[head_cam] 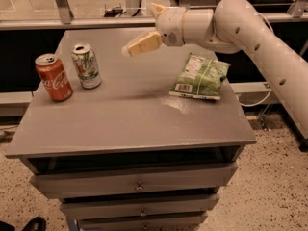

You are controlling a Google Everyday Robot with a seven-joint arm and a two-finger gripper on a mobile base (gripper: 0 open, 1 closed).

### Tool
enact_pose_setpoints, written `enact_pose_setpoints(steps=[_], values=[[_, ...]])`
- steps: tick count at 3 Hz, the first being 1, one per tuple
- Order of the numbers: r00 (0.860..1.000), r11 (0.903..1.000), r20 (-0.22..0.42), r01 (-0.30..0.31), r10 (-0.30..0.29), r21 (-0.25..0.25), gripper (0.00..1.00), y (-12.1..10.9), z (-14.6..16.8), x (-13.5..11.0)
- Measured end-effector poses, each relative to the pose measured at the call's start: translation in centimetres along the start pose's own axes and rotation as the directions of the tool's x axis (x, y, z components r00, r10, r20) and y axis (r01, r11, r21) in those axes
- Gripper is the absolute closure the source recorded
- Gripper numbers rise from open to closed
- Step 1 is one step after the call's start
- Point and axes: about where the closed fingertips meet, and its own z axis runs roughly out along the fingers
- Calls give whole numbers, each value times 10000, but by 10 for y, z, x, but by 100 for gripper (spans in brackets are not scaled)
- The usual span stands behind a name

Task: Move 7up can near coke can

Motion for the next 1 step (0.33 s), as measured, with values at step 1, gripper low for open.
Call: enact_pose_setpoints(steps=[1], values=[[10000, 9998, 47, 30, -31, 204, 0, -6, -1, -2]])
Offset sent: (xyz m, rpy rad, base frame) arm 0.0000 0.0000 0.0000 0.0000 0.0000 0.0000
